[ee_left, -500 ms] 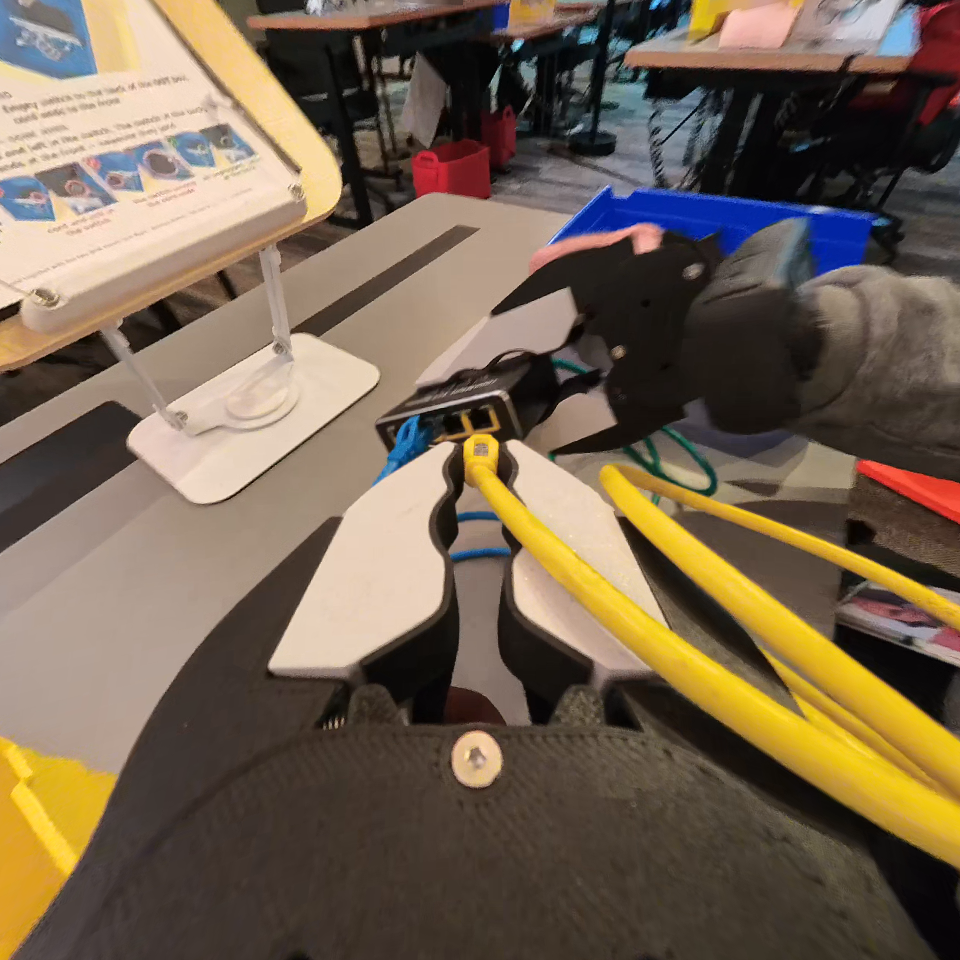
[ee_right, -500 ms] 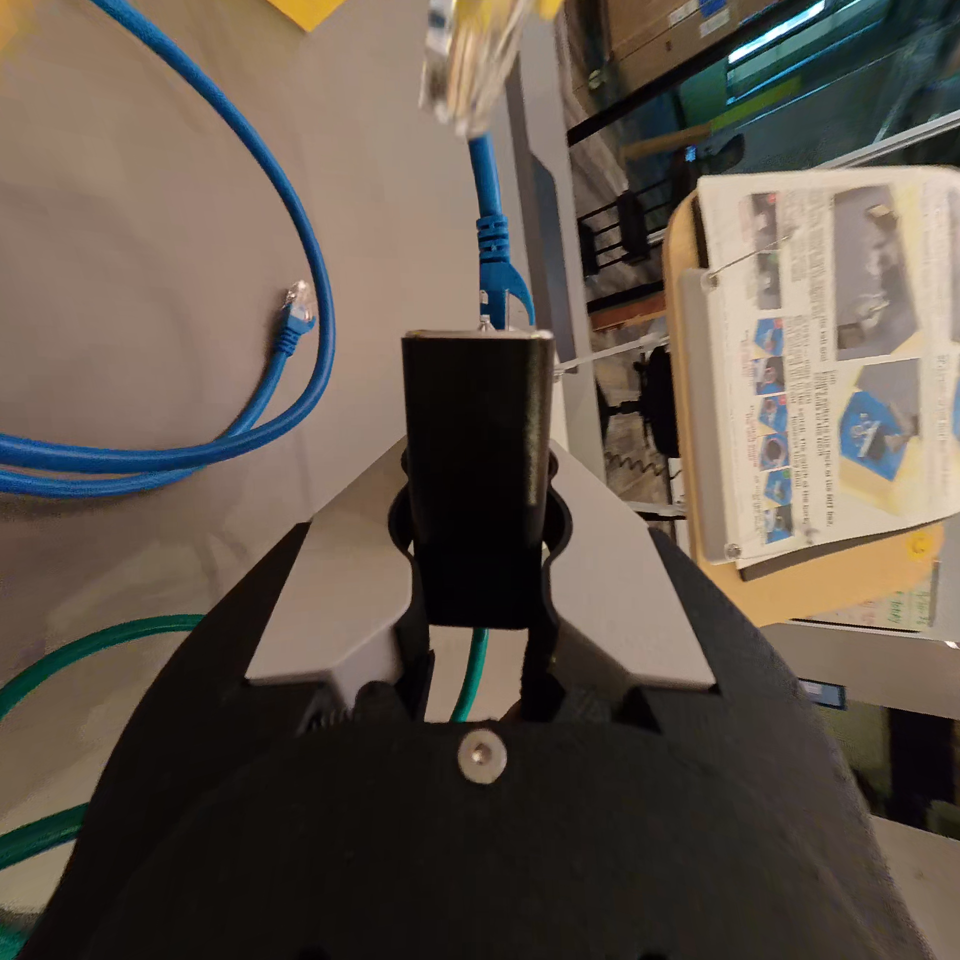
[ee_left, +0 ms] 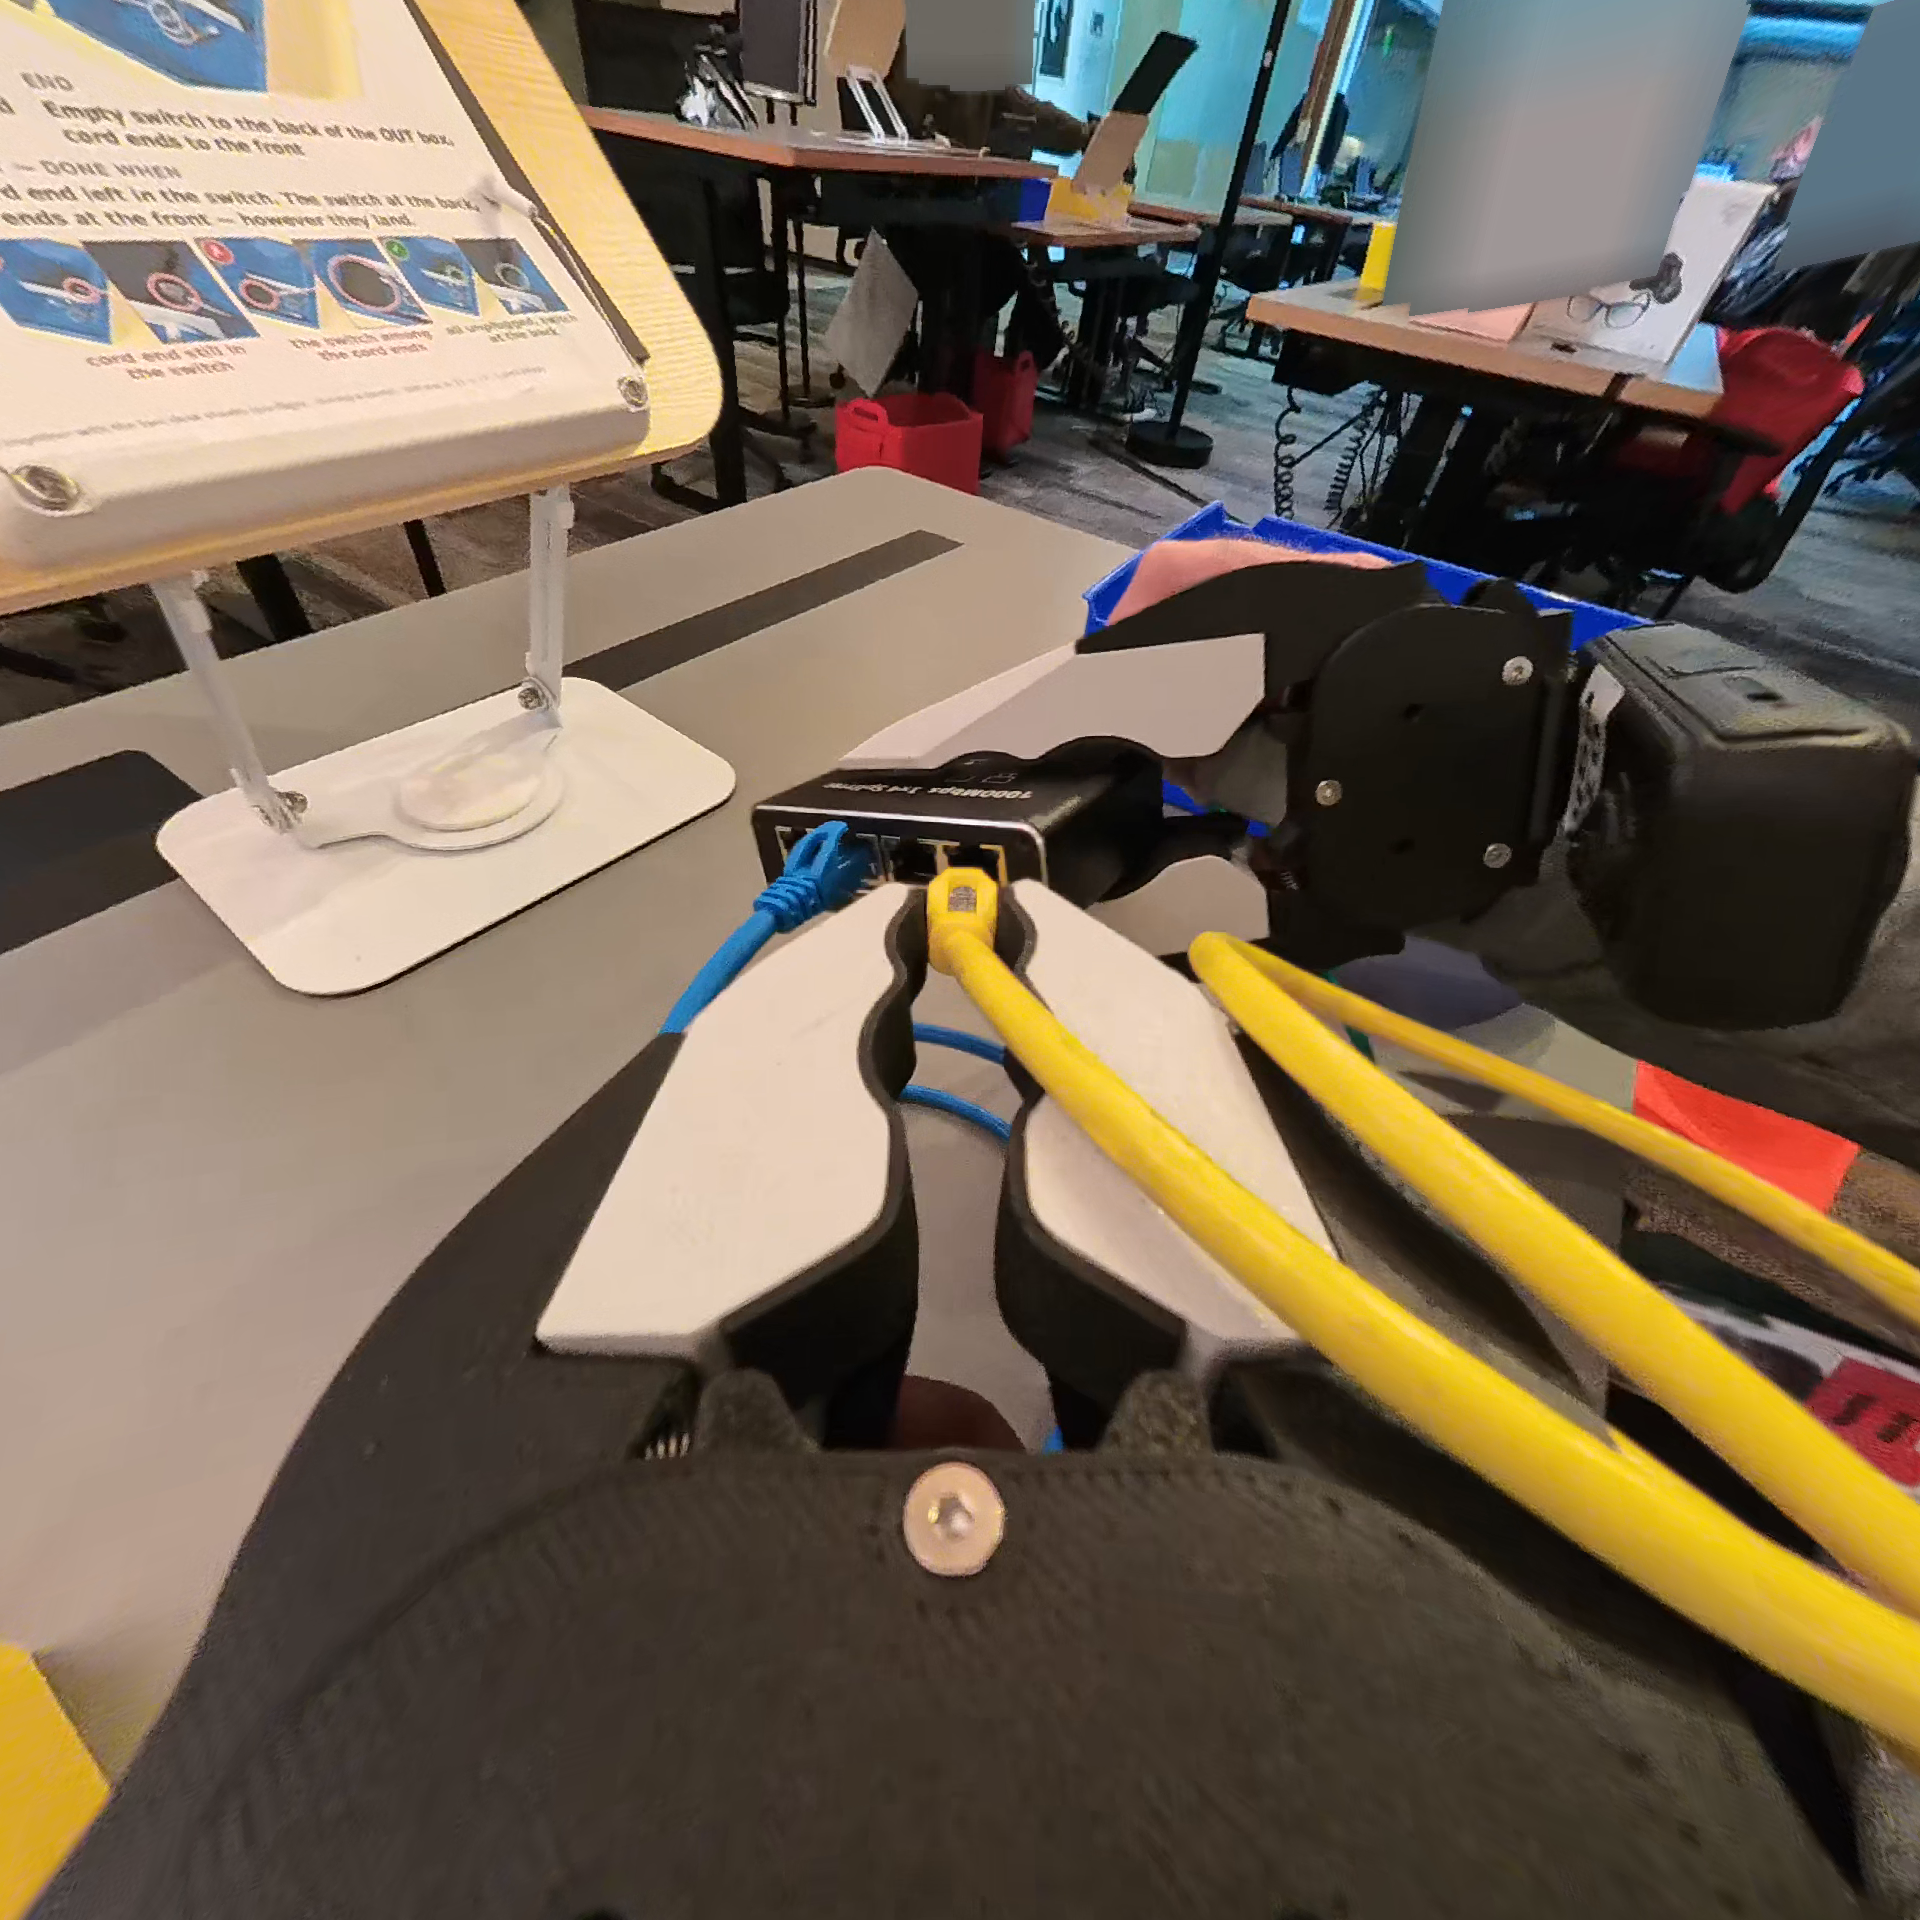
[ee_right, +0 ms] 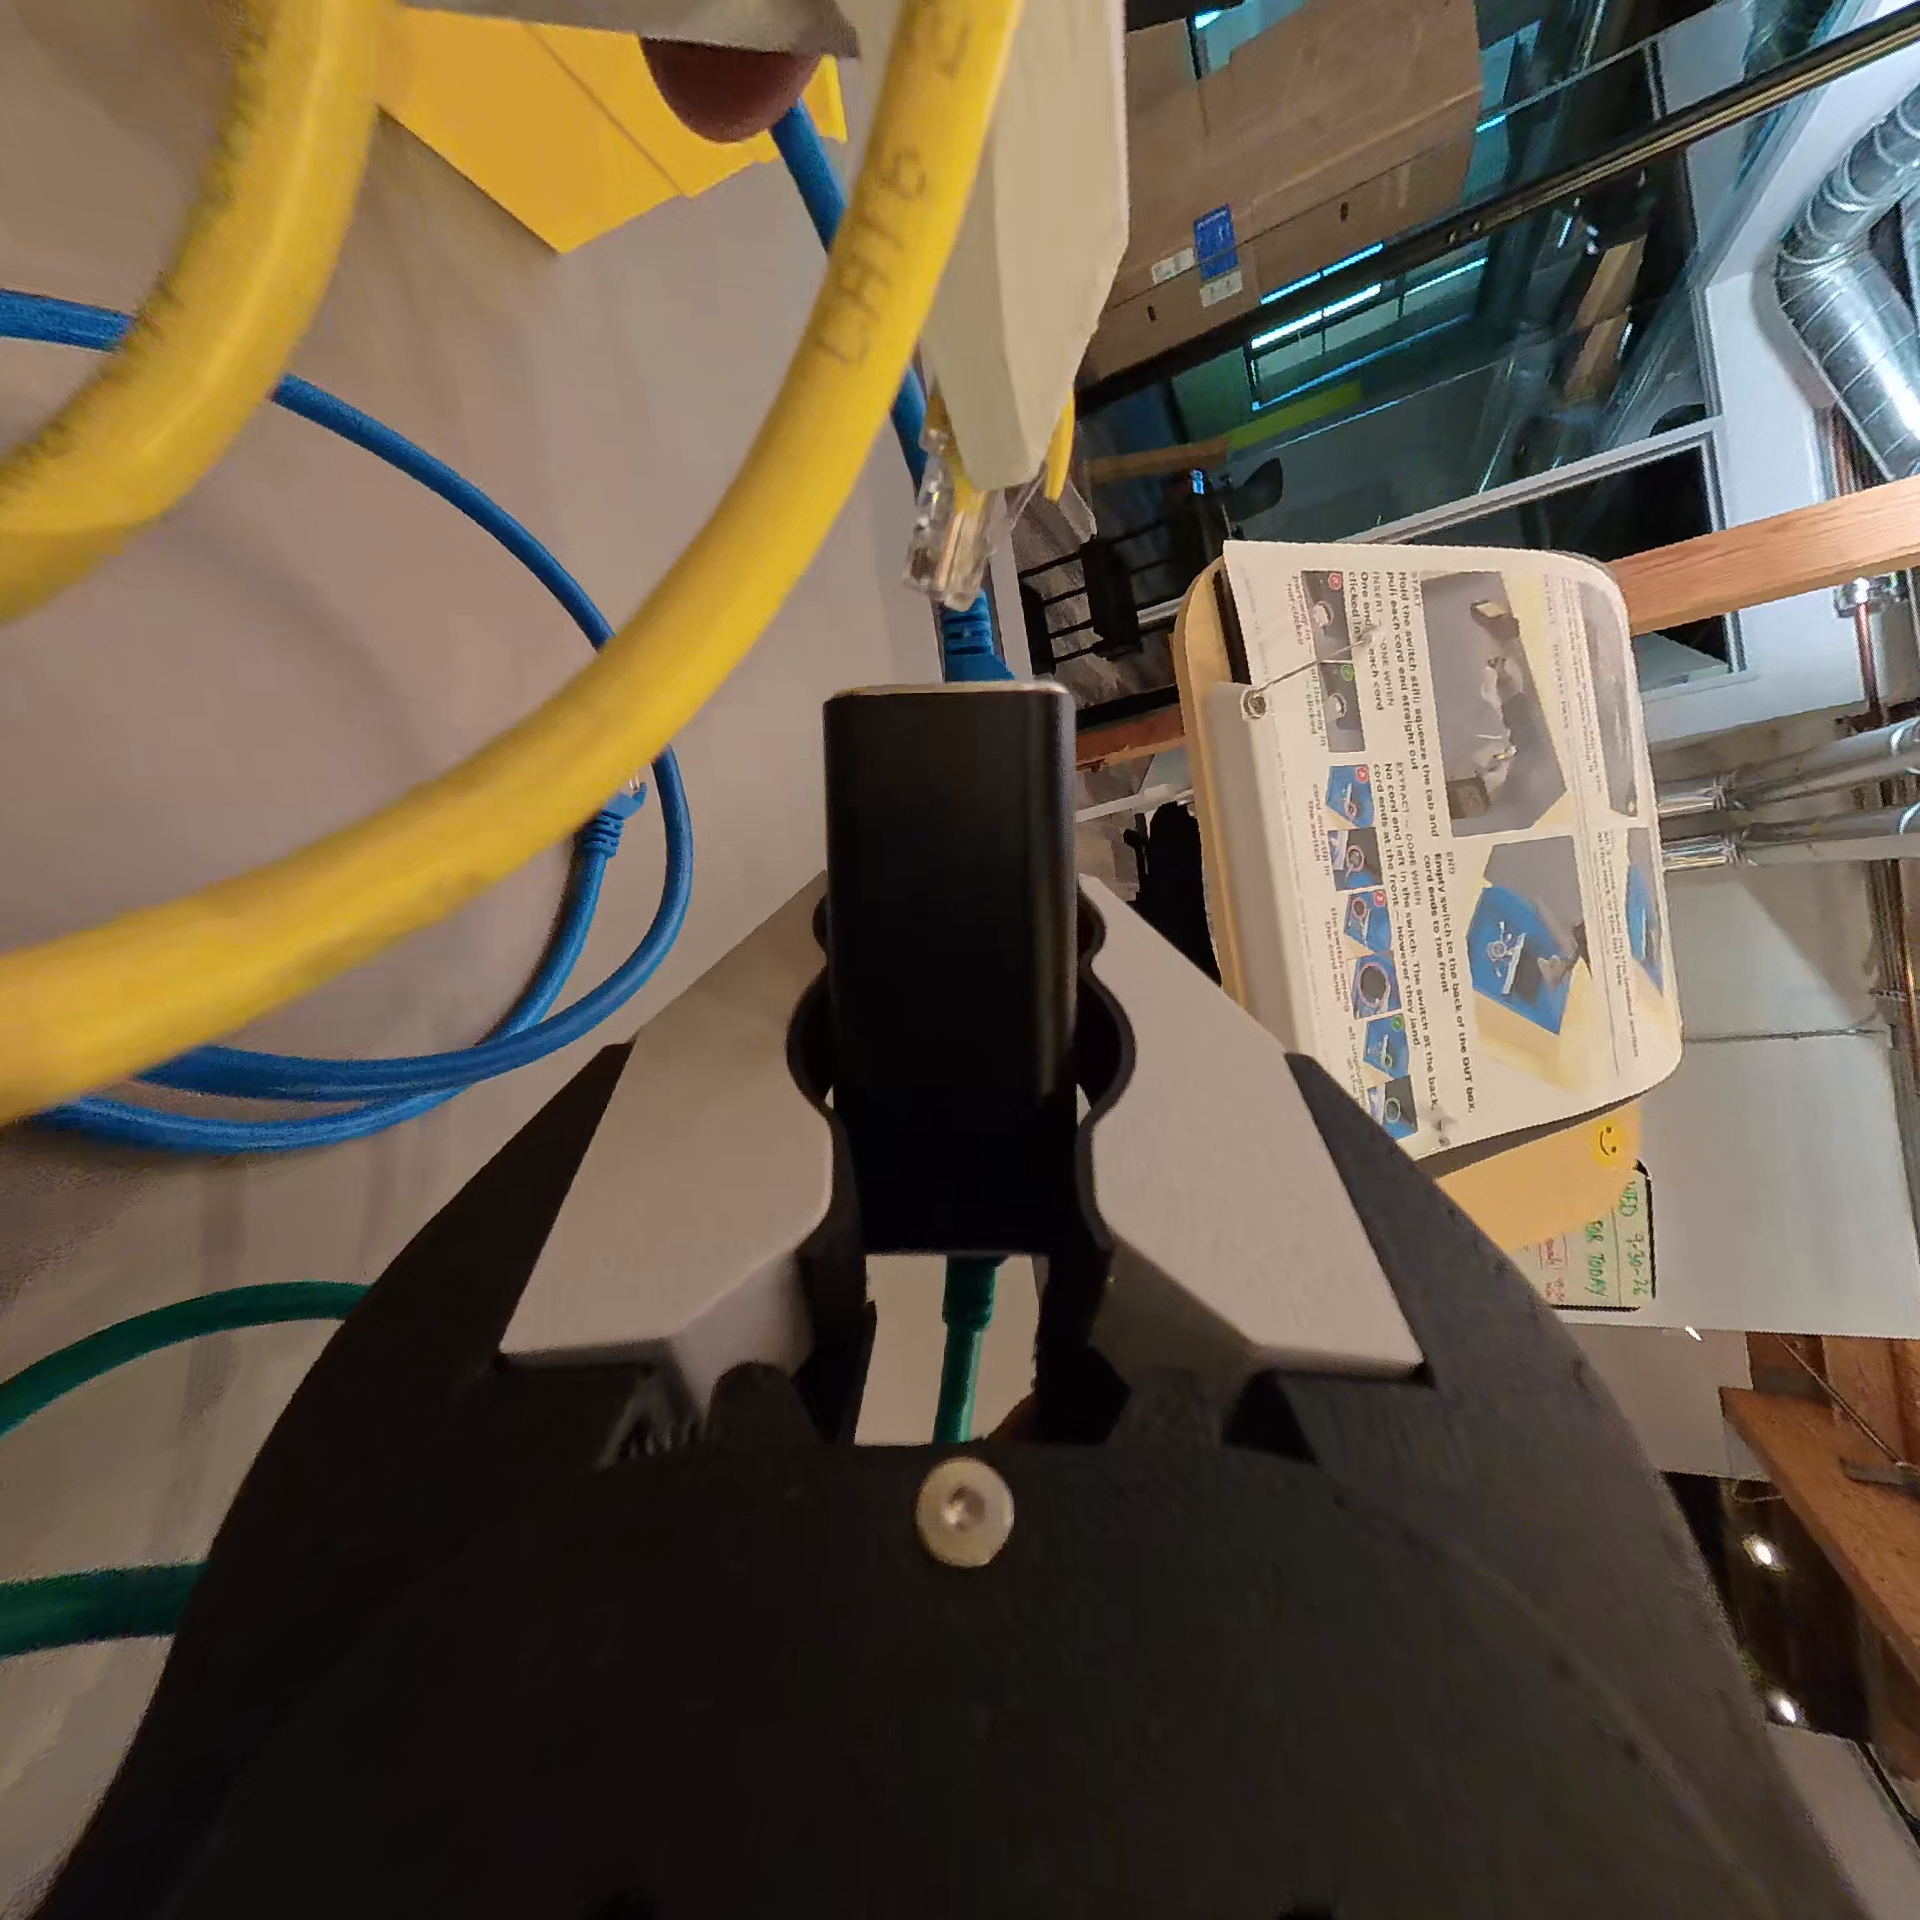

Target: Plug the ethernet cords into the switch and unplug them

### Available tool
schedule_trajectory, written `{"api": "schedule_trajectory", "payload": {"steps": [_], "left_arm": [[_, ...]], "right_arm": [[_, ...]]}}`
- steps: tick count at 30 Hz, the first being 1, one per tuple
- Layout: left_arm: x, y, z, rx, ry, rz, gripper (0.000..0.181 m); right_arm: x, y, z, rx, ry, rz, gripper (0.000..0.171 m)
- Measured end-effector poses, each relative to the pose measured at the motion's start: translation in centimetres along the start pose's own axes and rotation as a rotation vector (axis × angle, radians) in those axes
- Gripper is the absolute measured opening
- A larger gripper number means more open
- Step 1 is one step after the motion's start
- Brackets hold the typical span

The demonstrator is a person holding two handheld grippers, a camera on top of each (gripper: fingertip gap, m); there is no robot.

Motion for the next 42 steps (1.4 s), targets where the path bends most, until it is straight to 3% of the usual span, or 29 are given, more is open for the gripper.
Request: {"api": "schedule_trajectory", "payload": {"steps": [4, 13, 24, 33, 42], "left_arm": [[-0.5, 0.3, 0.4, -0.028, 0.032, 0.002, 0.012], [-5.4, 2.2, -0.9, -0.041, 0.008, -0.115, 0.013], [-1.4, -0.3, -1.4, 0.009, 0.099, -0.007, 0.012], [-1.2, -0.3, -1.5, 0.122, 0.2, -0.161, 0.012], [-1.1, -0.2, -1.9, 0.109, 0.142, -0.203, 0.012]], "right_arm": [[0.2, 0.0, 0.1, -0.003, -0.006, 0.001, 0.035], [-0.1, -0.3, 0.7, -0.009, 0.02, -0.011, 0.034], [-0.6, 1.4, -0.9, -0.004, -0.112, -0.202, 0.033], [-0.7, 2.1, -1.6, 0.01, -0.135, -0.265, 0.032], [-1.0, 2.2, -1.8, 0.011, -0.138, -0.272, 0.033]]}}
Point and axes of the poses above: each gripper's, where its closed fingertips meet, y back along the fingers, x out of its underside, z = x × y across the jaws, the point moved 10 cm from there along y, back along the fingers, and after that the axes turned 7 degrees about -z, right-handed, at the moved point
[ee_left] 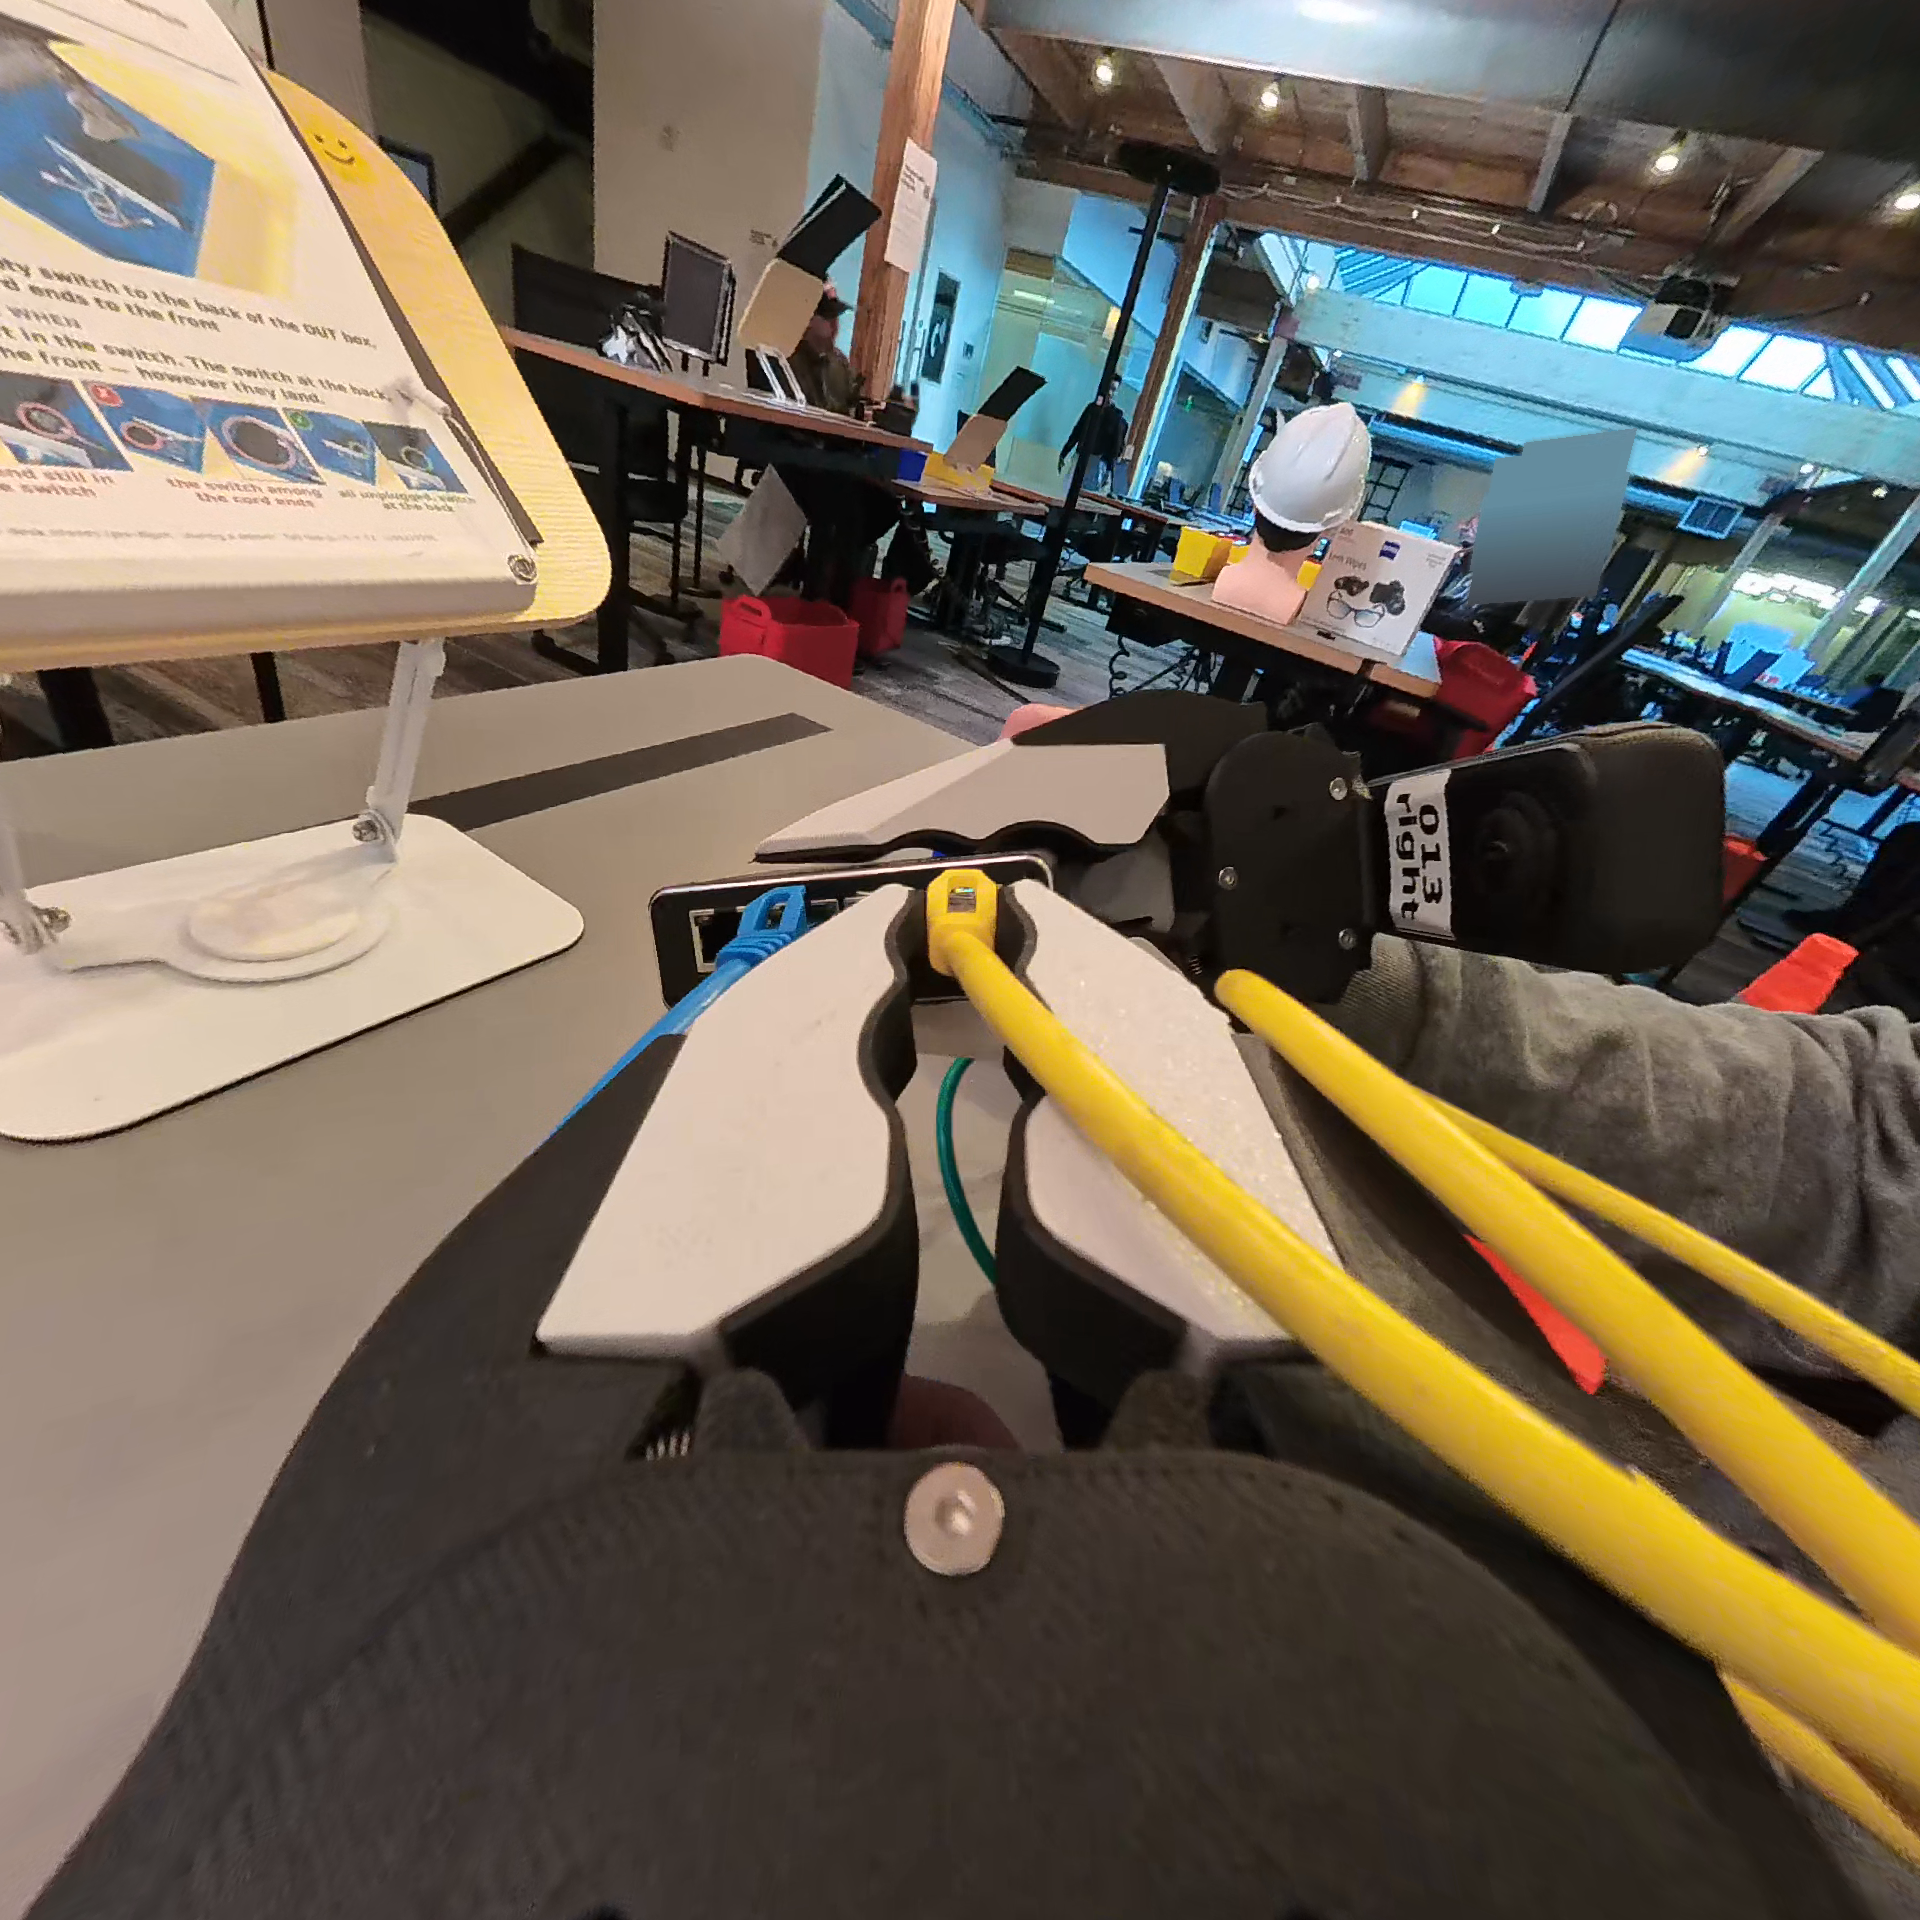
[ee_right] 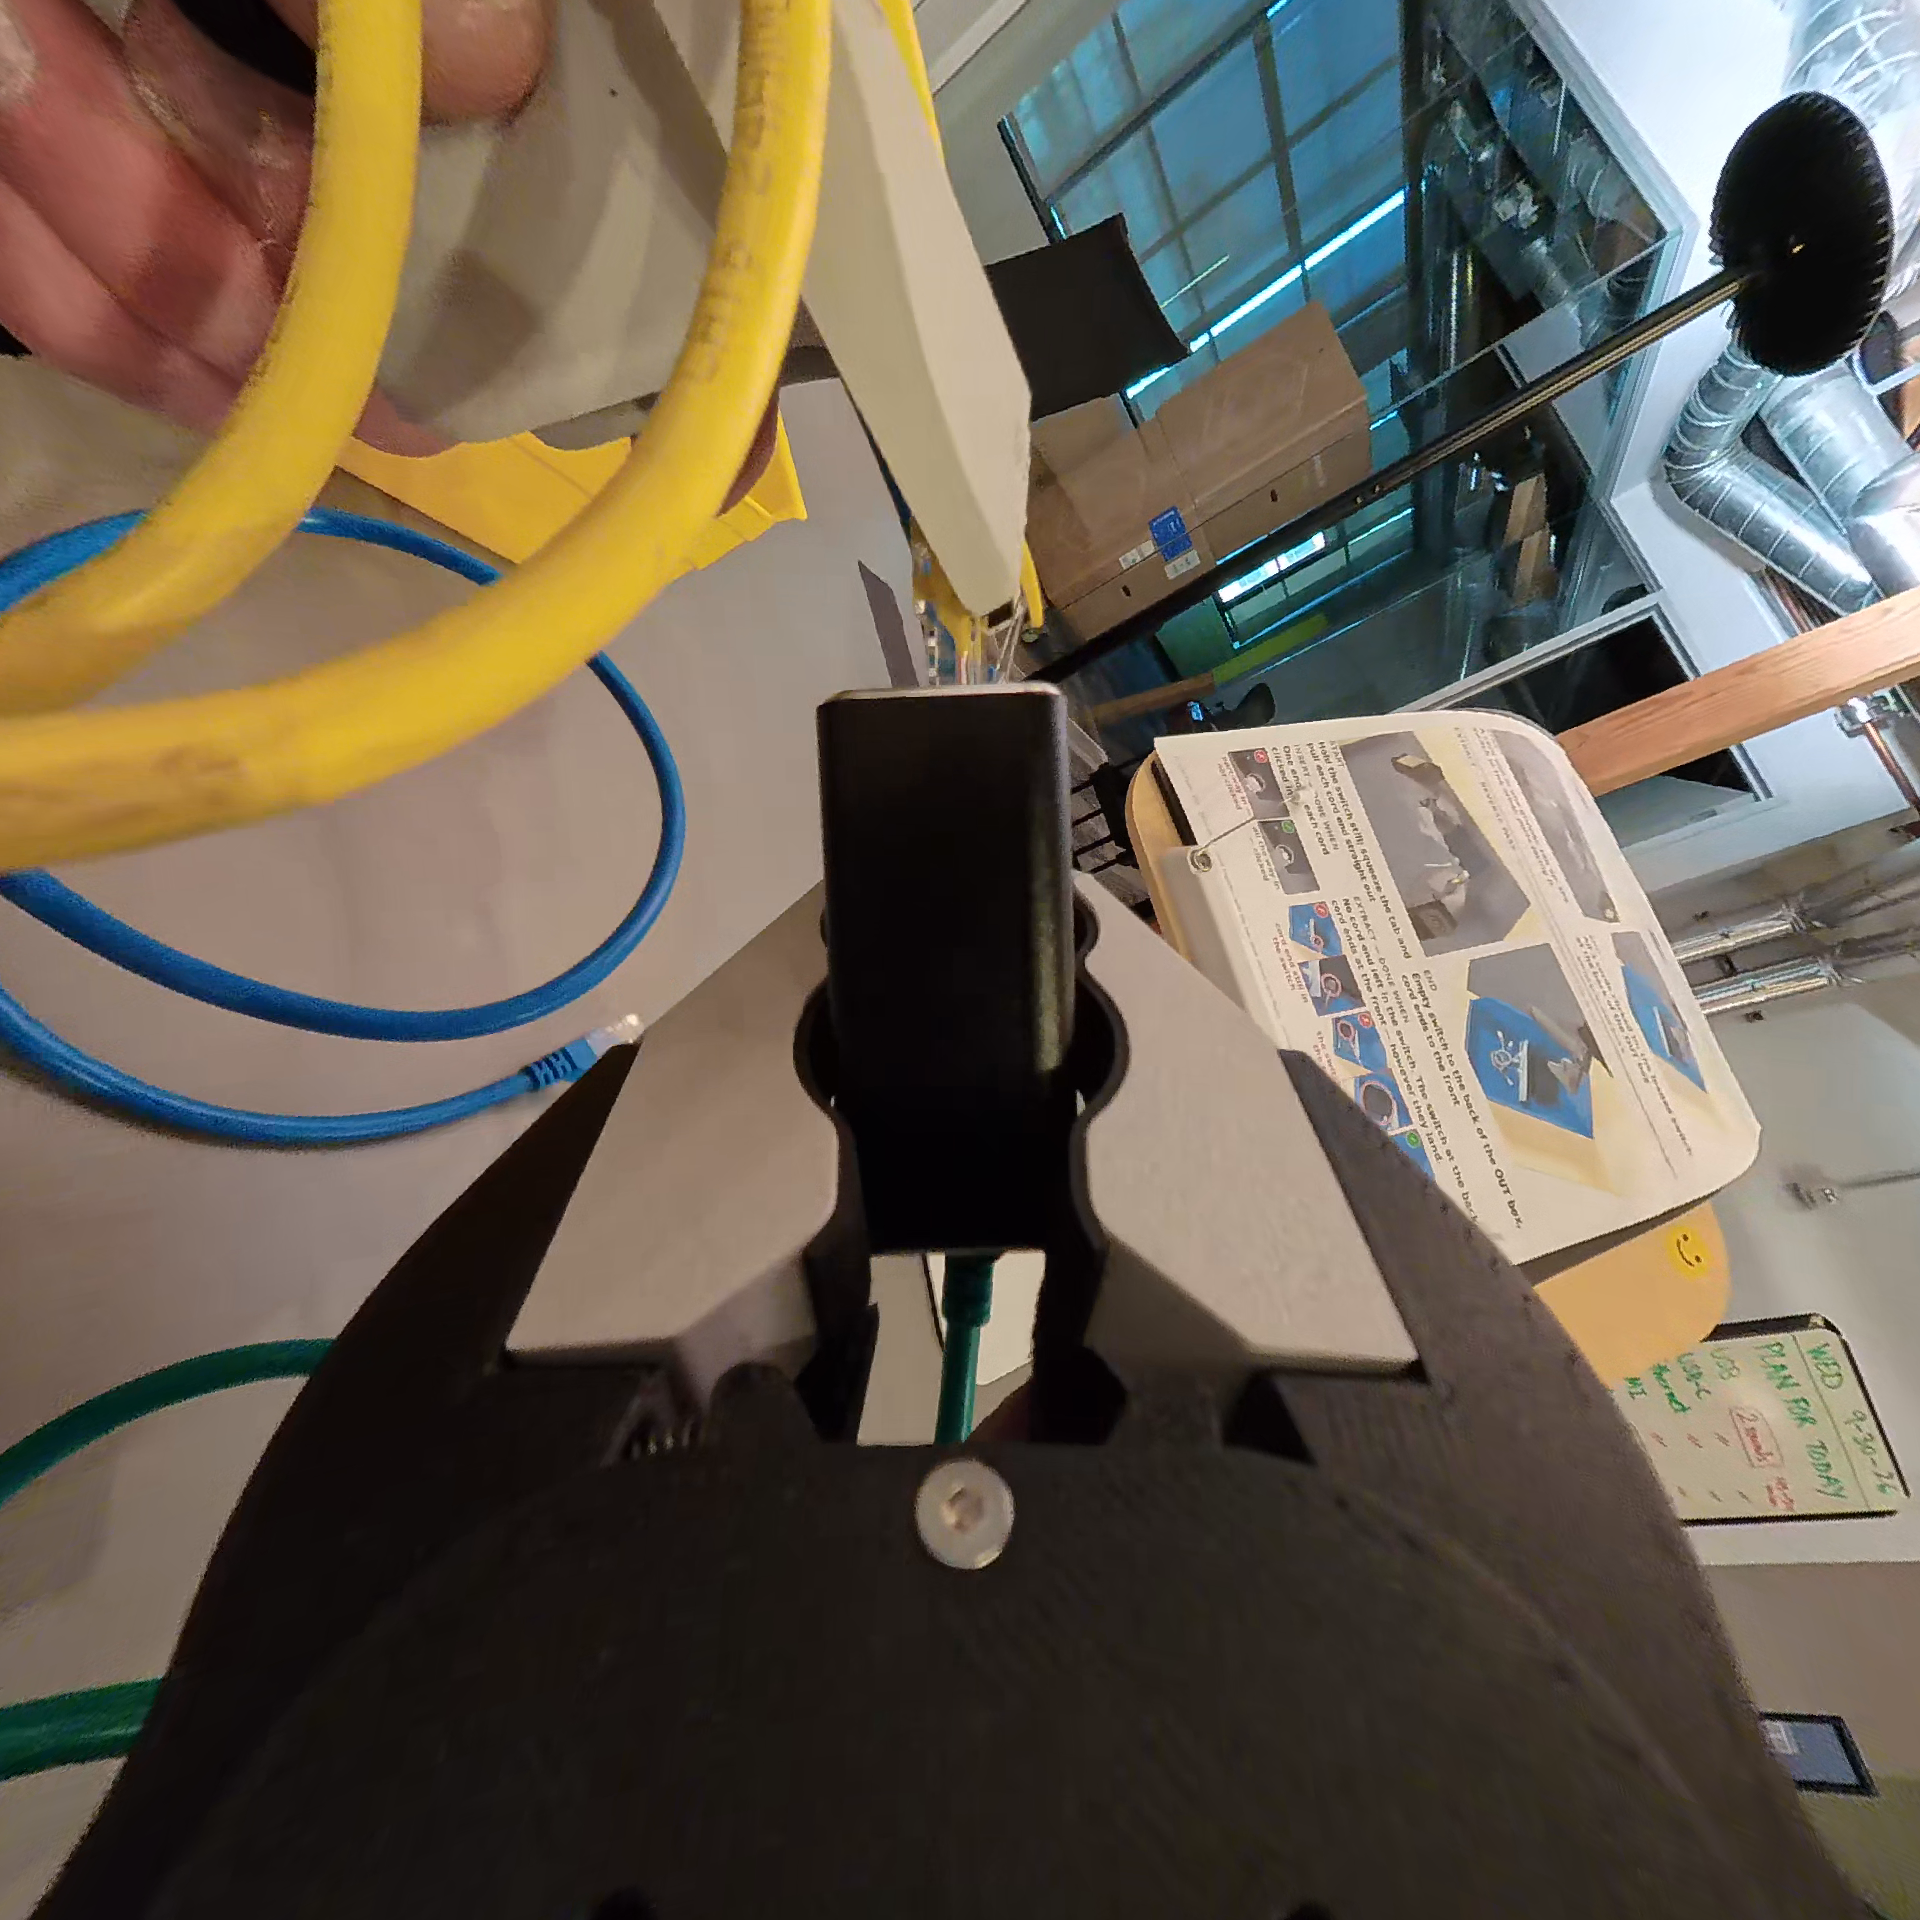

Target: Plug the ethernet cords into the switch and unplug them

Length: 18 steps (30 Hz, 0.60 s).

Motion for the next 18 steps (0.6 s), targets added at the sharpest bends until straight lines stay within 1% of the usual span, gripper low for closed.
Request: {"api": "schedule_trajectory", "payload": {"steps": [5, 15, 18], "left_arm": [[-0.04, -0.01, -0.16, 0.003, -0.027, 0.006, 0.012], [-0.02, -0.11, -0.37, 0.004, -0.006, -0.007, 0.012], [-0.03, -0.05, -0.56, 0.012, 0.016, -0.037, 0.013]], "right_arm": [[-0.07, 0.06, -0.01, -0.004, 0.008, -0.002, 0.033], [-0.48, 0.07, -0.13, 0.023, 0.049, 0.002, 0.032], [-0.91, 0.12, -0.3, 0.035, 0.064, -0.003, 0.032]]}}
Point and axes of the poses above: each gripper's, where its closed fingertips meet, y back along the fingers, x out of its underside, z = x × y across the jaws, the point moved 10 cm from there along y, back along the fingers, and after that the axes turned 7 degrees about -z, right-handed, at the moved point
